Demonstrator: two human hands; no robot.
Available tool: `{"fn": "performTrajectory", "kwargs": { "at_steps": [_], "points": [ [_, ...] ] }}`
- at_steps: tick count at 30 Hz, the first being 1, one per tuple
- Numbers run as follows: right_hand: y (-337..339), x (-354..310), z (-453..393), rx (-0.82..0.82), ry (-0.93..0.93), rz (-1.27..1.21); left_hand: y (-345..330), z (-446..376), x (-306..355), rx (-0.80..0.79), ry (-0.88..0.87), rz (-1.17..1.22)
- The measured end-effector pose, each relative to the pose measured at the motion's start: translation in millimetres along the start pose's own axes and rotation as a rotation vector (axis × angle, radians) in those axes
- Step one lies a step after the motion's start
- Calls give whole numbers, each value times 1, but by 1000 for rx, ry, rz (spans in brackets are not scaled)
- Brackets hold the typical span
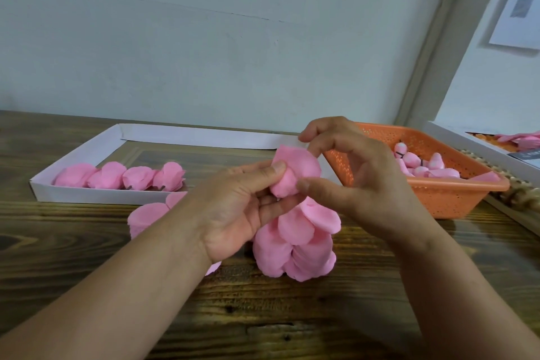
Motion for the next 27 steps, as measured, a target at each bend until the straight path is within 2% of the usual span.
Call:
{"fn": "performTrajectory", "kwargs": {
  "at_steps": [6,11,22,27],
  "points": [
    [4,1,0,-39,41,53,0,-1,1,-44,98,160],
    [2,-4,1,-41,122,76,0,2,2,-31,142,181],
    [-3,-1,2,-85,46,128,1,0,-3,-49,219,221],
    [-2,2,1,-28,25,114,-1,0,-4,-81,235,210]
  ]
}}
Point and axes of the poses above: each hand's wrist, its own z-axis away from the middle knuckle, its own y-axis out of the back of the hand, x = y × z, the point moved 3 cm from there along -z, towards the middle knuckle, and after that the axes turned 10 degrees about x, right-handed, at the moved point
